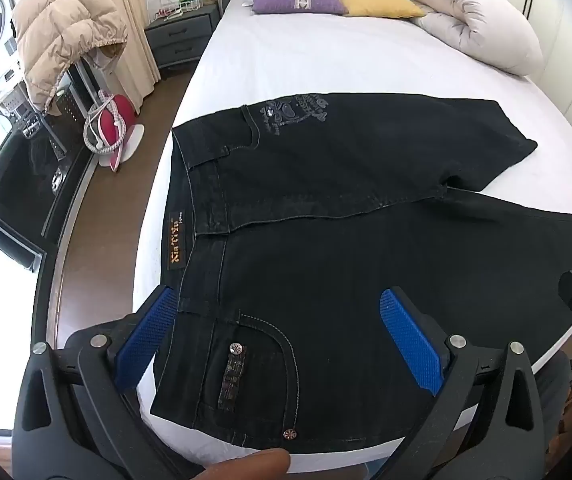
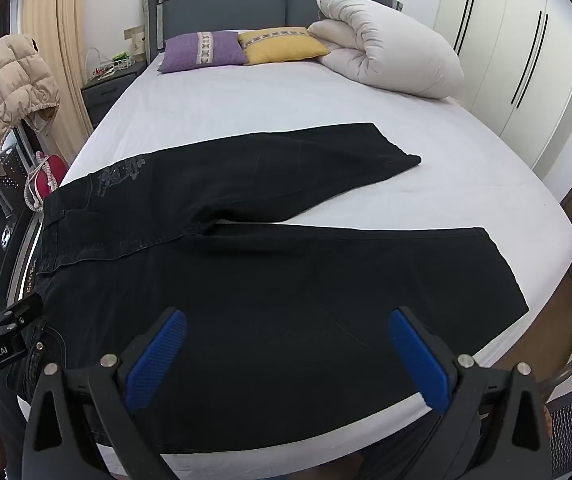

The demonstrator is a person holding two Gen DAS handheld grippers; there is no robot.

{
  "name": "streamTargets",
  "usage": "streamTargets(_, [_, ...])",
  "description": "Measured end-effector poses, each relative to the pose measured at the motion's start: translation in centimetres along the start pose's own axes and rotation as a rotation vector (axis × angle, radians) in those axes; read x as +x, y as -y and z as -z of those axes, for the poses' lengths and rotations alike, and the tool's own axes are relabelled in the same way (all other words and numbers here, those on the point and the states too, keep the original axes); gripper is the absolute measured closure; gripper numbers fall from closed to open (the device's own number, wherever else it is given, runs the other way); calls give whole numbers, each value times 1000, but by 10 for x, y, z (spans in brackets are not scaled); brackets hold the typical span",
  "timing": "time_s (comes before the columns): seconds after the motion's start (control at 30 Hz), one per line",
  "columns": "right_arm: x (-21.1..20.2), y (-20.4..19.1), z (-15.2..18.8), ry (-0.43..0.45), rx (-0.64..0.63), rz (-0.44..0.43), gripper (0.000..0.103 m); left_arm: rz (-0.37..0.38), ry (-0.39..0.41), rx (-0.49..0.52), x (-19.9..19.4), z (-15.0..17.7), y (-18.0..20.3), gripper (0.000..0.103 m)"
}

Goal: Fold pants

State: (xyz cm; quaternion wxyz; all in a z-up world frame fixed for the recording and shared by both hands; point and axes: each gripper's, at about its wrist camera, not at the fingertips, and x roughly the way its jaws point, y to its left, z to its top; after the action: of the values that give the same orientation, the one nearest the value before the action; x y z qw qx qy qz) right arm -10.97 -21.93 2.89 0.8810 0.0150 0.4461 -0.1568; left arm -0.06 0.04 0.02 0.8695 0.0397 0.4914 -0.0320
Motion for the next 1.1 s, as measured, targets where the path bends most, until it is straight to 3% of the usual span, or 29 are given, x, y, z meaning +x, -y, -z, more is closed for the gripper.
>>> streamTargets(0.33, [1,1,-1,-5,0,-2,0,-19,17,15,1,28,-2,0])
streamTargets(0.5, [1,2,-1,-6,-2,-1,0,-14,-34,-5,8,3,-3,0])
streamTargets(1.1, [2,1,-1,-6,-1,-4,0,-11,-18,-7,-1,2,-1,0])
